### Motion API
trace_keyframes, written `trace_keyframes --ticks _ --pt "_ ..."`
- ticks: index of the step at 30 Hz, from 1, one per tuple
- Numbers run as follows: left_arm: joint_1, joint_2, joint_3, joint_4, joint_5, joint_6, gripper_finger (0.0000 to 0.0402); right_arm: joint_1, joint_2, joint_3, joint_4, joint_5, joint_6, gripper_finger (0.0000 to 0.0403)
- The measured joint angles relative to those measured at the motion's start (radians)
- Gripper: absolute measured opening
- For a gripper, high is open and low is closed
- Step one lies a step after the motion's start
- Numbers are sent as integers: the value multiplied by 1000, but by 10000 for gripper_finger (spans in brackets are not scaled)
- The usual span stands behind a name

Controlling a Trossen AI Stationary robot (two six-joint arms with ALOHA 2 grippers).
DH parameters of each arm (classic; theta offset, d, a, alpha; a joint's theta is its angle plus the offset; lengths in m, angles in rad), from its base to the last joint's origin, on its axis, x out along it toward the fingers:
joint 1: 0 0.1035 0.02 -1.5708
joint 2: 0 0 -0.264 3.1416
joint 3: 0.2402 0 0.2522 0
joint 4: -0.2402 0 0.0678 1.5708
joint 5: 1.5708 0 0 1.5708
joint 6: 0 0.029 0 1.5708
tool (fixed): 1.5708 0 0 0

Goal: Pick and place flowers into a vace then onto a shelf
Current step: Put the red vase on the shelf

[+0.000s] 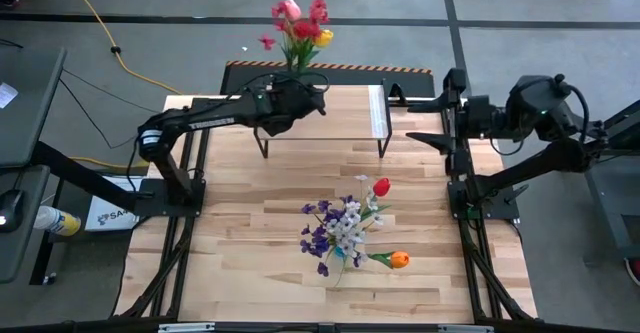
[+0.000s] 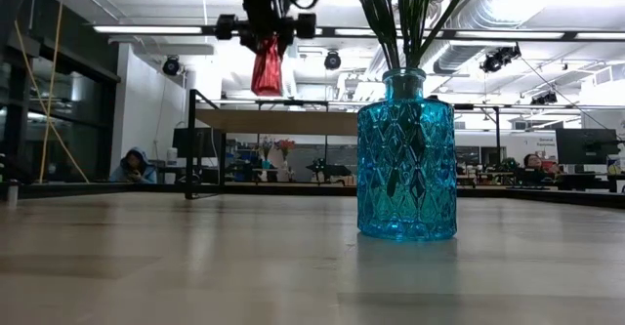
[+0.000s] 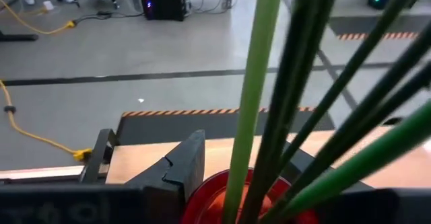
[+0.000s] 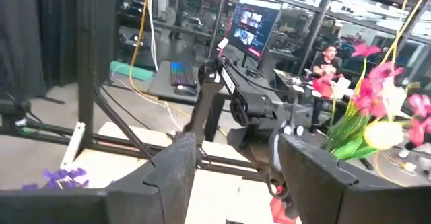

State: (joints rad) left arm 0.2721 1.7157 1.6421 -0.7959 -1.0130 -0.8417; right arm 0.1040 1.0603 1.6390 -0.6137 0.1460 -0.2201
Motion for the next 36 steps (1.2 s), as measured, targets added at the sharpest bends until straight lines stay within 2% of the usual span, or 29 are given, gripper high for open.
trace_keyframes --ticks 11,15,19,25,36 --pt "12 30 -37 -79 -19 -64 172 0 0 0 -29 50 -35 200" --pt "23 30 -89 -71 12 -114 173 0 0 0 -36 50 -35 200" --pt "24 26 -139 -32 -18 -160 177 0 0 0 -38 50 -35 201" --pt "23 25 -145 -23 -18 -153 175 0 0 0 -38 50 -34 197" --pt "23 31 -151 -53 12 -150 253 0 0 0 -41 50 -44 195"
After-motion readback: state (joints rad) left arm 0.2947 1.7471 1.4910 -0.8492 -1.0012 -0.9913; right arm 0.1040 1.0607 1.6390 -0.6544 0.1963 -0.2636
